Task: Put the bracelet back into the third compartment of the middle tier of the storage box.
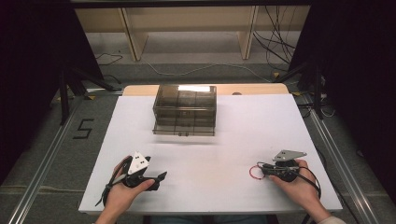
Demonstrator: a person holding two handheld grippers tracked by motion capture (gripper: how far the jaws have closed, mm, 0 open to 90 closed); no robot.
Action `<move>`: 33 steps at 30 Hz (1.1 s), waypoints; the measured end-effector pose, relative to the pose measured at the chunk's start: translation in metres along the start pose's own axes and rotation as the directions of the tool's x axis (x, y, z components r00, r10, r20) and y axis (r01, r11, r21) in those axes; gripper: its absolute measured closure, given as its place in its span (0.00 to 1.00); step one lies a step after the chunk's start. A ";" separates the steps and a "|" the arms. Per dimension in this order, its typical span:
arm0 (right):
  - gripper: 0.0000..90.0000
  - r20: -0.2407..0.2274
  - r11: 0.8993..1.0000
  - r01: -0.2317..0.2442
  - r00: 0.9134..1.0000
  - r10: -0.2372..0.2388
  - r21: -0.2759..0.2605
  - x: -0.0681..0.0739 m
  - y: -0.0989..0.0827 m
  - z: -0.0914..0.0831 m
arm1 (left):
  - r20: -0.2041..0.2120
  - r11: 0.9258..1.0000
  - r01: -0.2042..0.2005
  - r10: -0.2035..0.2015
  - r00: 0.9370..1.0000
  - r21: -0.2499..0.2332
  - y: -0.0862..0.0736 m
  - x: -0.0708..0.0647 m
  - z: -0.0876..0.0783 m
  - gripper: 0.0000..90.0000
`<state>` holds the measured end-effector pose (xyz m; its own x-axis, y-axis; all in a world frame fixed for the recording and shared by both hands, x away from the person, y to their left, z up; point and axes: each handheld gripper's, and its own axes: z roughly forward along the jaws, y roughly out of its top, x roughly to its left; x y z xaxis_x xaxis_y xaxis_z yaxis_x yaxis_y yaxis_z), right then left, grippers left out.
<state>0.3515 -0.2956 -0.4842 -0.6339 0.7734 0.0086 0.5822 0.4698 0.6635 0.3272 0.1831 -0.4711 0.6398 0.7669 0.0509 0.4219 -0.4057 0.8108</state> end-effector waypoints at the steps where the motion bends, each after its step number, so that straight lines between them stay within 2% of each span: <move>1: 0.95 -0.005 1.000 -0.011 1.000 0.011 0.000 -0.001 0.000 0.000 | 0.000 1.000 -0.001 0.001 1.000 0.001 0.000 0.000 0.000 0.20; 2: 0.95 -0.005 1.000 -0.011 1.000 0.011 0.000 -0.001 0.000 0.000 | 0.000 1.000 -0.001 0.001 1.000 0.001 0.000 0.000 0.000 0.20; 5: 1.00 -0.020 0.999 -0.049 0.999 0.049 0.009 -0.003 0.002 0.001 | 0.002 1.000 -0.002 0.002 1.000 0.005 0.000 0.000 0.000 0.20; 9: 1.00 -0.015 0.998 -0.056 0.998 0.056 0.020 -0.002 0.003 0.001 | 0.006 1.000 -0.010 0.010 1.000 0.008 0.000 -0.001 0.001 0.20; 17: 1.00 -0.019 0.997 -0.077 0.997 0.077 0.000 -0.003 0.002 0.001 | 0.005 1.000 -0.016 0.016 1.000 0.005 0.001 -0.002 0.001 0.21; 25: 1.00 -0.024 0.995 -0.075 0.997 0.074 -0.060 -0.002 0.007 -0.005 | -0.001 1.000 -0.014 0.014 1.000 0.001 0.001 -0.001 0.001 0.21; 33: 1.00 -0.039 0.993 -0.079 0.996 0.076 -0.088 0.001 0.012 -0.007 | -0.004 1.000 -0.013 0.013 1.000 -0.001 0.001 -0.002 0.001 0.21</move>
<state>0.3544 -0.2927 -0.4706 -0.6074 0.7895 0.0879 0.5834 0.3682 0.7239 0.3272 0.1811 -0.4705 0.6426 0.7635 0.0643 0.4126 -0.4155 0.8106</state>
